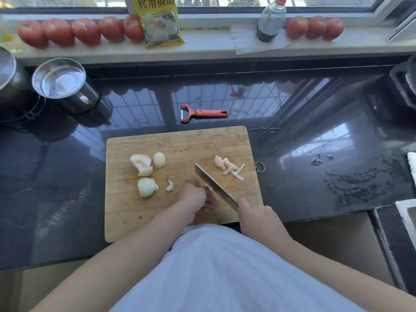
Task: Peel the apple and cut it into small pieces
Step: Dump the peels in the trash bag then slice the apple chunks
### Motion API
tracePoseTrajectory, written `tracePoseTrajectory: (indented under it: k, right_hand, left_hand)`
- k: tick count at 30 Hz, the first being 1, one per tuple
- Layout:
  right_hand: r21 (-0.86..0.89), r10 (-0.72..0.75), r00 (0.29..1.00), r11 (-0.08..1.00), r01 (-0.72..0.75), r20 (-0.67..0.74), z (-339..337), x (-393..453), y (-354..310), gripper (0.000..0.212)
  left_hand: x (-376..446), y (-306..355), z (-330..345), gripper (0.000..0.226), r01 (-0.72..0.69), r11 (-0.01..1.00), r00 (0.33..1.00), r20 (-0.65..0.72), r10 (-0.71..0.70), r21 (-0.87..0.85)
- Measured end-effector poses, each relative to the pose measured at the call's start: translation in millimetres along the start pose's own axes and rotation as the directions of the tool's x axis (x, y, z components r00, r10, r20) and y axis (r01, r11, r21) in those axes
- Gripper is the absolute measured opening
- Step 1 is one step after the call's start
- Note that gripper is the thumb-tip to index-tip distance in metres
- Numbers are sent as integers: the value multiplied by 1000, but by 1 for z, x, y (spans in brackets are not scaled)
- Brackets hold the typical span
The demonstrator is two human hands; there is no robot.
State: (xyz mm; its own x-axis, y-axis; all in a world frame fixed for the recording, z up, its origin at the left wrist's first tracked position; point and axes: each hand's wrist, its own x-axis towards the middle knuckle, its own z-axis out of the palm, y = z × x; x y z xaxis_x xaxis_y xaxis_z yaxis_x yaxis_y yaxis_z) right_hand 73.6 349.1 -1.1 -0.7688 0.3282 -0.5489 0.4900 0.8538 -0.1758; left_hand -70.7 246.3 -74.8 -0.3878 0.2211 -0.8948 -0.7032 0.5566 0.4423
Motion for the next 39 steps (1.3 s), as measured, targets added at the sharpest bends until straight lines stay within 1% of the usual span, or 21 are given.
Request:
tracePoseTrajectory:
  k: [2, 3, 5, 7, 10, 11, 13, 15, 18, 23, 26, 28, 30, 32, 35, 37, 39]
  right_hand:
    - [10, 11, 999, 1000, -12, 42, 1, 7, -4, 12]
    - [17, 7, 999, 1000, -7, 39, 2, 14, -7, 12]
    - [-6, -30, 1000, 1000, 30, 8, 6, 28, -15, 15]
    - [-46, -63, 998, 997, 62, -18, 3, 35, -23, 11]
    - [-4, -85, 990, 996, 85, -111, 0, 25, -18, 10]
    - [-7, -79, 991, 997, 79, -110, -1, 19, -13, 11]
    - [-58, -53, 998, 997, 51, -32, -5, 6, -5, 9]
    - [-89, -41, 999, 995, 44, 34, -9, -3, -1, 10]
    - [-85, -40, 996, 995, 48, 83, -11, -7, 1, 16]
    - [-166, -33, 998, 985, 41, 52, -3, -10, 9, 8]
    - [-180, -56, 996, 981, 69, 77, 9, 4, 8, 8]
    - [-186, -81, 995, 979, 89, 49, 18, 21, 1, 8]
    - [-154, -82, 997, 985, 82, 10, 21, 37, -8, 11]
    - [-98, -87, 996, 992, 85, -19, 16, 40, -12, 5]
    - [38, -62, 995, 997, 64, -72, 0, 22, -7, 11]
    - [43, -65, 997, 997, 67, -49, -6, 10, -4, 12]
    - [16, -81, 996, 997, 81, 33, -4, 7, -3, 17]
  left_hand:
    - [-1, 1, 2, 17, -3, 1000, 1000, -4, 3, 11]
    - [-1, 1, 3, 18, -12, 1000, 1000, -7, 12, 10]
    - [-1, 0, 4, 21, -29, 999, 999, -16, 29, 17]
    - [0, -2, 5, 22, -35, 999, 999, -25, 35, 17]
    - [-1, -2, 3, 19, -34, 999, 999, -29, 34, 18]
    - [-1, -1, 2, 17, -31, 999, 999, -29, 31, 11]
    - [-3, 1, 0, 14, -13, 1000, 1000, -19, 13, -6]
    - [-3, 1, 0, 16, 0, 1000, 1000, -11, 0, -9]
    - [-1, 0, 2, 23, 6, 1000, 1000, -2, -6, -3]
    - [-1, 1, 2, 27, -5, 1000, 1000, -7, 5, 3]
    - [-7, 3, 3, 28, -7, 1000, 1000, -22, 7, -1]
    - [-7, 3, 4, 27, -11, 1000, 1000, -28, 11, 6]
    - [-7, 3, 5, 25, -20, 1000, 999, -35, 20, 19]
    - [-6, 2, 2, 23, -20, 999, 999, -41, 22, 47]
    - [-11, 1, -6, 24, -74, 985, 997, -4, 76, 156]
    - [-16, -1, -17, 29, -109, 970, 994, 14, 108, 216]
    - [-20, -8, -33, 32, -133, 947, 988, -38, 151, 293]
